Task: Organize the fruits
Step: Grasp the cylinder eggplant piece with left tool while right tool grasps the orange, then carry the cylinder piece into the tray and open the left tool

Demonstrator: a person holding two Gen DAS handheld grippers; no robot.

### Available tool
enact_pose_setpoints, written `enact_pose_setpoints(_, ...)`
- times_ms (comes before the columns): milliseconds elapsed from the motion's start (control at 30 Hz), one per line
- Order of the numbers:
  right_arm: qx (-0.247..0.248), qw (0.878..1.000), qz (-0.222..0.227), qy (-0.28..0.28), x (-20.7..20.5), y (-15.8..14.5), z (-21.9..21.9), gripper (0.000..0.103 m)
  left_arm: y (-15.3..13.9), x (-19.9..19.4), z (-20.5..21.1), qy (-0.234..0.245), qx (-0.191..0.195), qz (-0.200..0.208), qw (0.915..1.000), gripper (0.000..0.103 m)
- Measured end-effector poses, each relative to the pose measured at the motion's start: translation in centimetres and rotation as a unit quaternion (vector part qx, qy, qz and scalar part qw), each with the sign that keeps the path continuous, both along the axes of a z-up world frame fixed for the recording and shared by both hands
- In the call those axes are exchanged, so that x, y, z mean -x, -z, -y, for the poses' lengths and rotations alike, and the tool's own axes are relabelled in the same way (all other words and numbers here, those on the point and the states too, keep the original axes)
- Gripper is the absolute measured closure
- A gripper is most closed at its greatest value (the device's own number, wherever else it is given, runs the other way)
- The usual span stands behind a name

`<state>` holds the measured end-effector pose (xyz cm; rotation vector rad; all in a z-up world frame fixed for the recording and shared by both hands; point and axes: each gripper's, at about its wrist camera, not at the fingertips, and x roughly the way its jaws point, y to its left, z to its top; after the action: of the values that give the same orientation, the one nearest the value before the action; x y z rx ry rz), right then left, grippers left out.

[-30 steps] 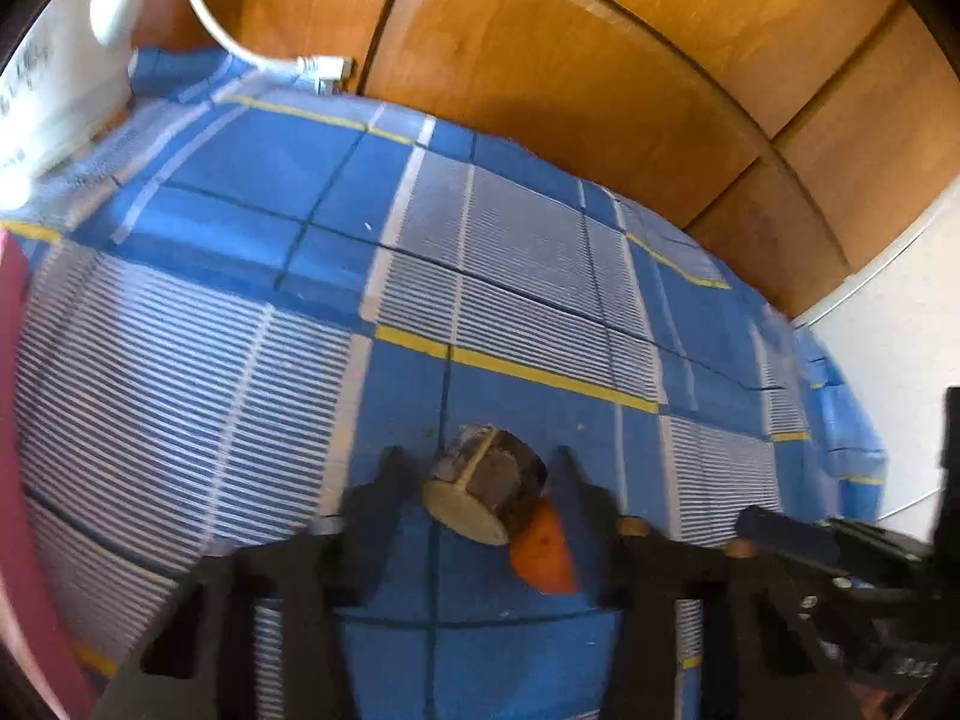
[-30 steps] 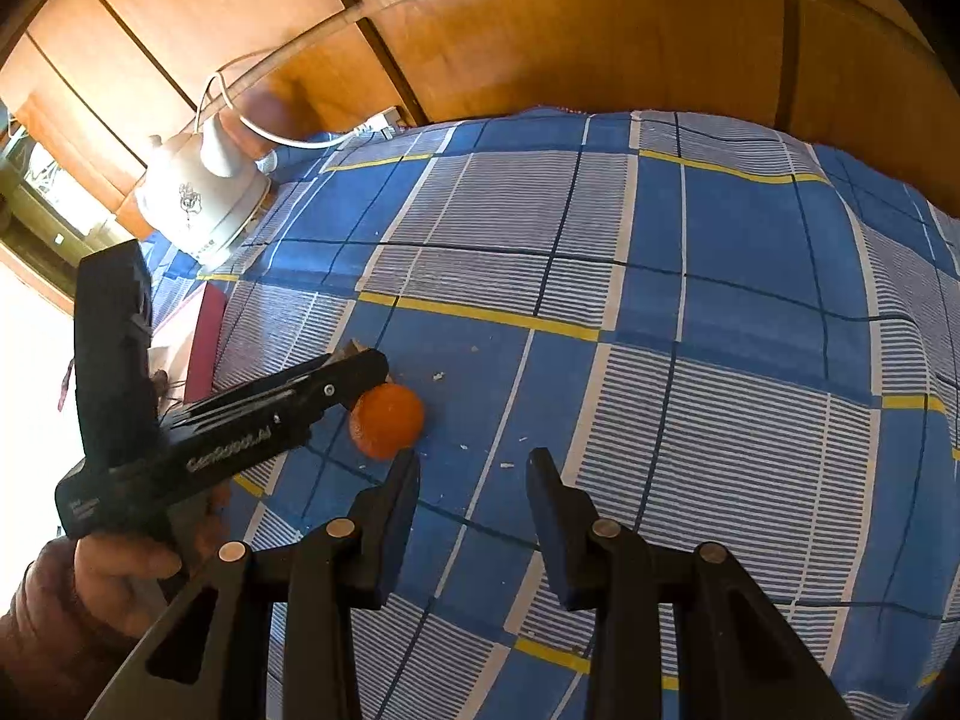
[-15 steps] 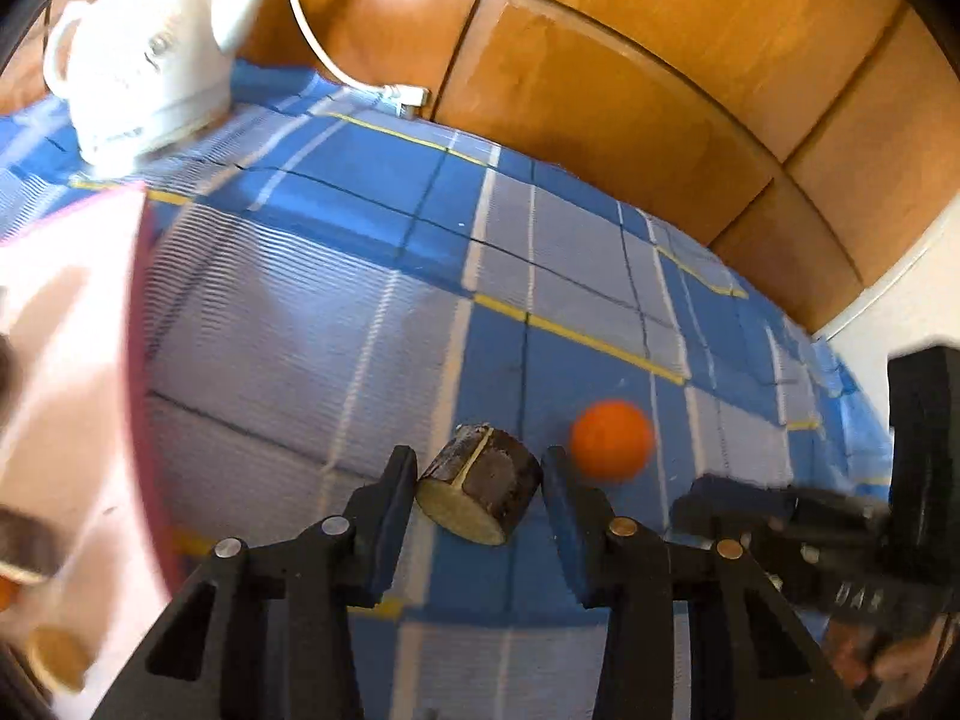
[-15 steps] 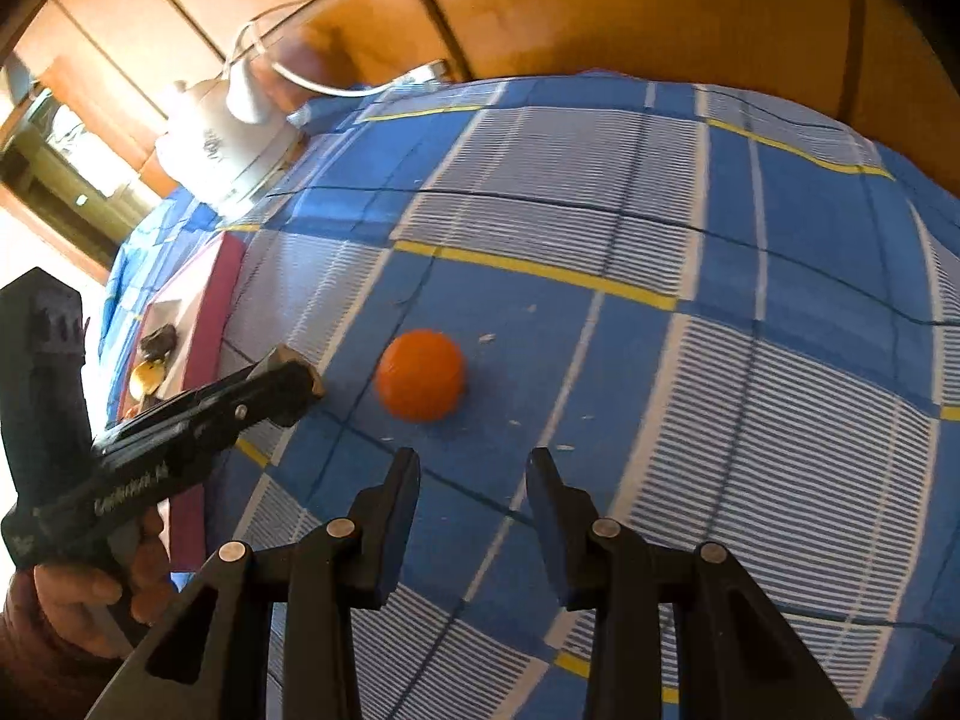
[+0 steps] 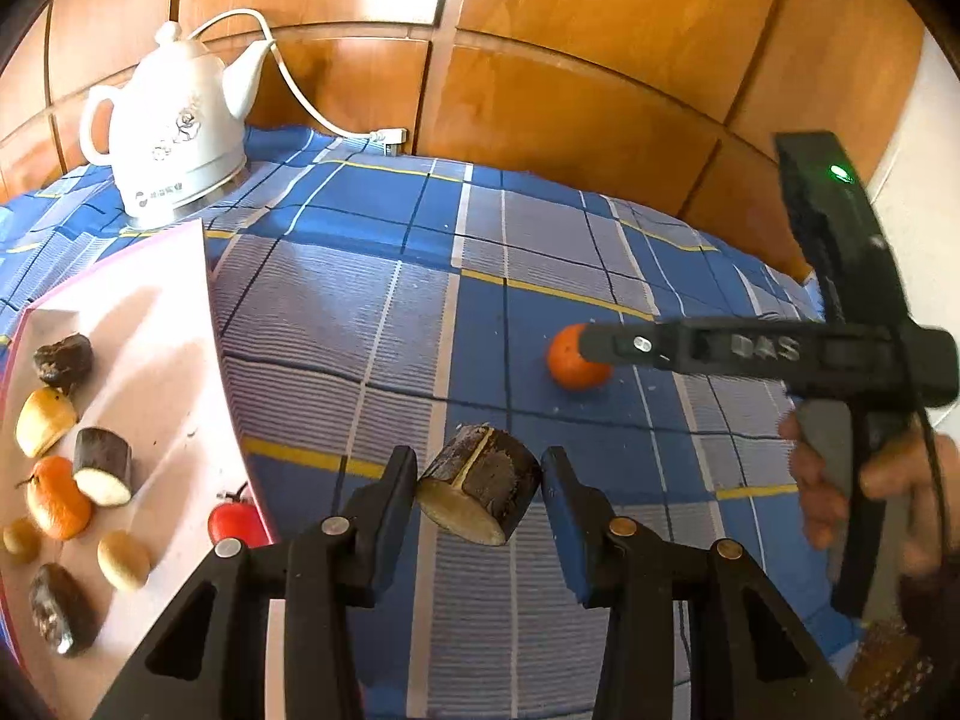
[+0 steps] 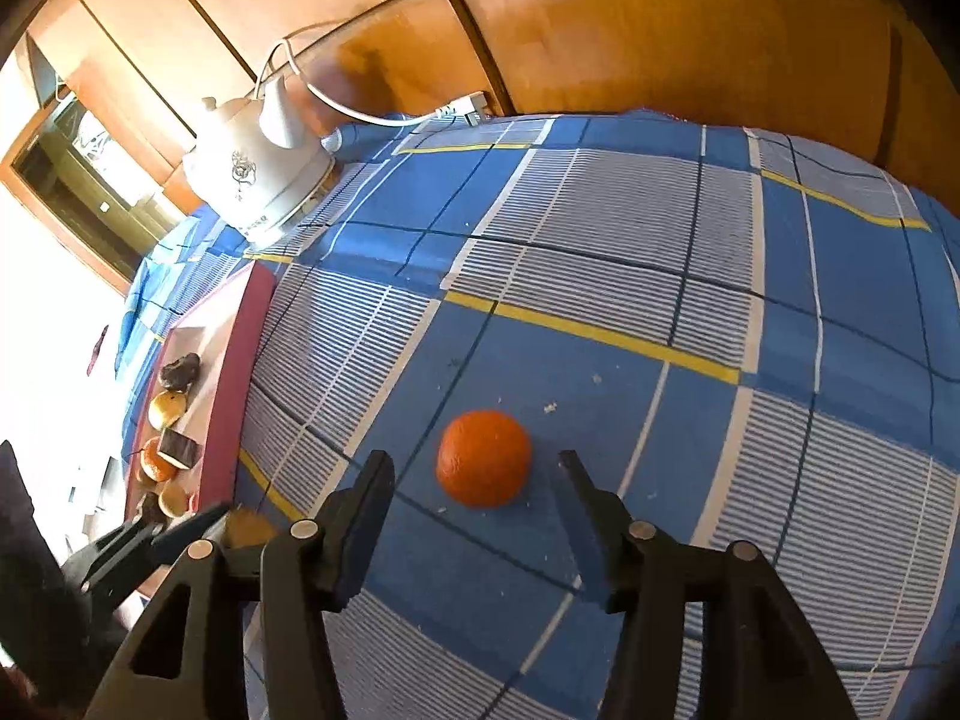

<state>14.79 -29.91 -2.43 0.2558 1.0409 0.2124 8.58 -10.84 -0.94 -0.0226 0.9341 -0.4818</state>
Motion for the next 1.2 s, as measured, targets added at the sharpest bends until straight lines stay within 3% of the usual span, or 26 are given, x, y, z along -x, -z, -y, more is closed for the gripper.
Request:
enact_pose_setpoints(200,0.017,1.000,-0.010,-0.019,-0.9,1.6,-1.3,0.050,-0.4,1.0,-0.1,-0.001,-0.002,0.007,1.0000,0.060)
enact_pose_setpoints(233,0.025,0.999,-0.012,-0.020,-0.9,1.9,-1.4,0.065,-0.5,1.1,-0.2,-0.002,-0.002,0.008,1.0000,0.060)
enact_pose_setpoints(267,0.036,0.999,-0.011,-0.022,-0.8,2.0,-1.4,0.066,-0.5,1.3,-0.3,-0.004,-0.003,0.008,1.0000,0.060)
enact_pose_setpoints(467,0.065,0.996,-0.031,-0.044,-0.4,1.4,-1.2,0.066,-1.1,1.9,-1.1,-0.018,-0.011,0.015,0.9997,0.060)
enact_pose_setpoints(967,0.032,0.998,-0.036,-0.044,-0.1,1.9,-0.4,0.066,-1.7,2.9,-3.1,-0.043,-0.010,0.018,0.9989,0.060)
enact_pose_setpoints(1200,0.047,0.997,-0.035,-0.050,0.0,1.8,-0.7,0.066,-1.5,3.1,-3.4,-0.048,-0.013,0.016,0.9987,0.060)
